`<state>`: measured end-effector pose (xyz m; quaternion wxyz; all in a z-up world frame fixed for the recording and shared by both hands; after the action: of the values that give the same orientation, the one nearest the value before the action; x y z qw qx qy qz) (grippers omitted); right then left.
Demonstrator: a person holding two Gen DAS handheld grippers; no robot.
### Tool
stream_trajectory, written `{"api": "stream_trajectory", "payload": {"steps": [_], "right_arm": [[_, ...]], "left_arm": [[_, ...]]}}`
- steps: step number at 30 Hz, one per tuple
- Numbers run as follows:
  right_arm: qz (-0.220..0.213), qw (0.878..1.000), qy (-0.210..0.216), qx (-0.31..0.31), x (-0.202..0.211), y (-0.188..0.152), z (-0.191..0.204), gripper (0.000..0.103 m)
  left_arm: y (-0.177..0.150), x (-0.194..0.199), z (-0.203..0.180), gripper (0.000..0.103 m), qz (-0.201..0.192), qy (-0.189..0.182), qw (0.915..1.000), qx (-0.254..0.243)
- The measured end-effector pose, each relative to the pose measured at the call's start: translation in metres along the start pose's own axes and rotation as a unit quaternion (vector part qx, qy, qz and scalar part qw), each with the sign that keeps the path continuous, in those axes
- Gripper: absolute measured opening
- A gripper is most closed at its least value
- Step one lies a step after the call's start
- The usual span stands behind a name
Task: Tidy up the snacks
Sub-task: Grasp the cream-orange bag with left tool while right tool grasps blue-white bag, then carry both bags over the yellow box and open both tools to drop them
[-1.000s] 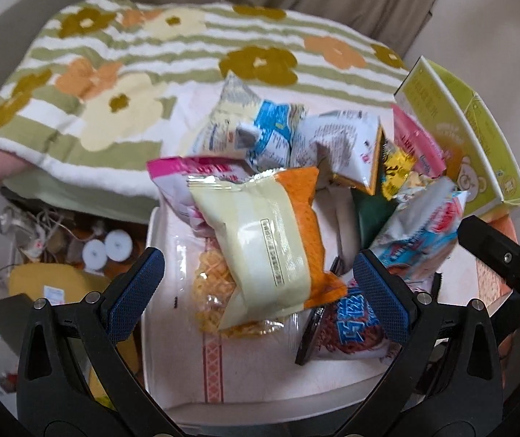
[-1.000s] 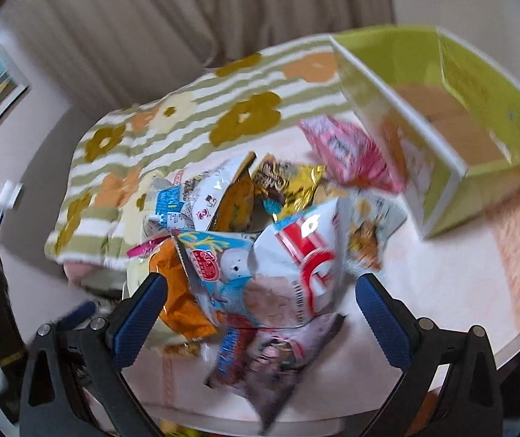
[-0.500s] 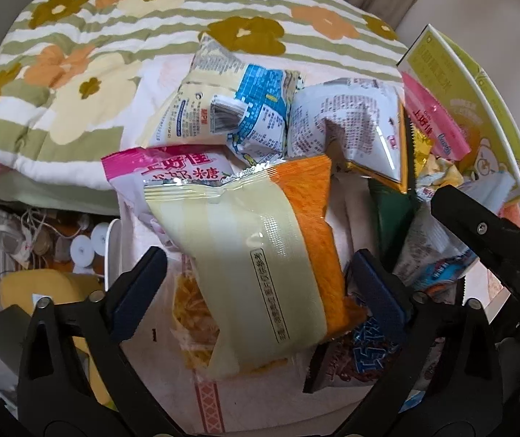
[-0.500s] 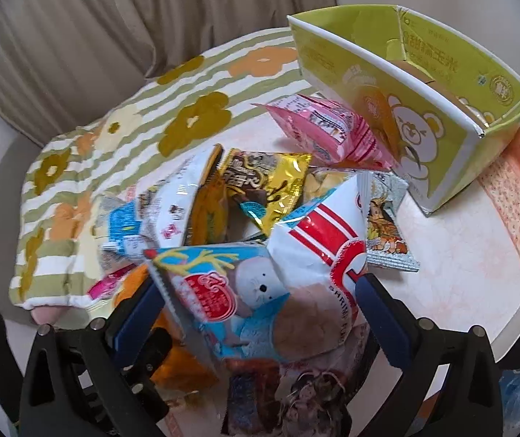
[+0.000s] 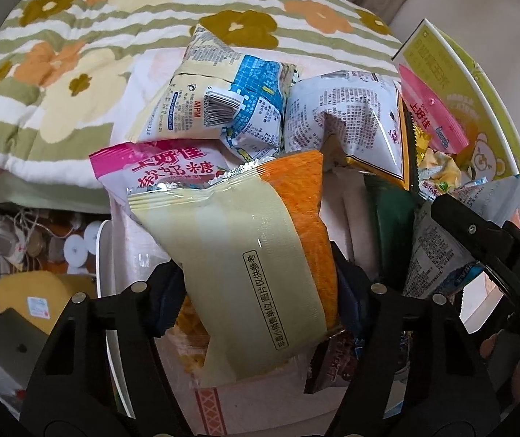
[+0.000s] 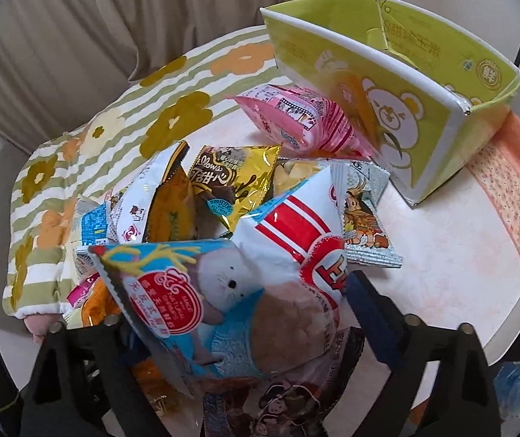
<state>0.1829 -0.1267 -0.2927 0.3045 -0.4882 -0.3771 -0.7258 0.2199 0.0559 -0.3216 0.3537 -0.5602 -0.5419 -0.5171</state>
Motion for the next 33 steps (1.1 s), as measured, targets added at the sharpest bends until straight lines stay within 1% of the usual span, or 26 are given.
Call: {"api": "stream_trajectory", "payload": {"steps": [1,4,10,14,18,23,26,29,33], "right_arm": [[0.001,1.000,0.011,0.003,0.002,-0.001,0.001,0.071],[0.000,1.000,0.023,0.012,0.008,-0.003,0.004,0.067],[-0.005,0.998,0.054,0.018,0.026,-0.005,0.007,0.066],[-0.024,0.997,0.067,0.032,0.050,-0.004,0.009,0.066],[-0.047,0.995,0.071,0.052,0.073,0.001,0.012,0.066],[-0.086,0.990,0.073,0.083,0.111,0.019,0.005,0.066],[-0.102,0.987,0.072,0.096,0.129,0.032,-0.004,0.066],[-0.125,0.983,0.074,0.108,0.148,0.047,-0.024,0.066],[-0.126,0.980,0.088,0.127,0.162,0.072,-0.055,0.066]], "left_arm": [[-0.001,0.001,0.000,0.065,-0.001,0.001,1.0000,0.001],[-0.003,0.007,-0.002,0.065,-0.005,0.005,1.0000,0.003],[-0.007,0.030,-0.007,0.065,-0.025,0.013,0.9996,0.003],[-0.005,0.048,-0.012,0.065,-0.039,0.009,0.9992,0.001],[0.000,0.072,-0.024,0.065,-0.061,0.004,0.9981,-0.012],[0.009,0.104,-0.053,0.065,-0.099,0.004,0.9945,-0.035],[0.020,0.121,-0.079,0.065,-0.119,0.000,0.9918,-0.047],[0.029,0.132,-0.107,0.065,-0.136,-0.001,0.9894,-0.052],[0.040,0.142,-0.149,0.065,-0.158,-0.005,0.9862,-0.048]]}}
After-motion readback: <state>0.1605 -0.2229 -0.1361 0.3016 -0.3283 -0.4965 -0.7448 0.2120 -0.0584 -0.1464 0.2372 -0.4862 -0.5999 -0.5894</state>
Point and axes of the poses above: each gripper's, at about its wrist camera, not at the fingertips, and x roughly against the way its jaws point, z to its left, y to its top, the point moved 5 cm from there along -x, roughly the way its jaws point, and after that the axes turned 11 degrees about z, right-handed, at the moved point
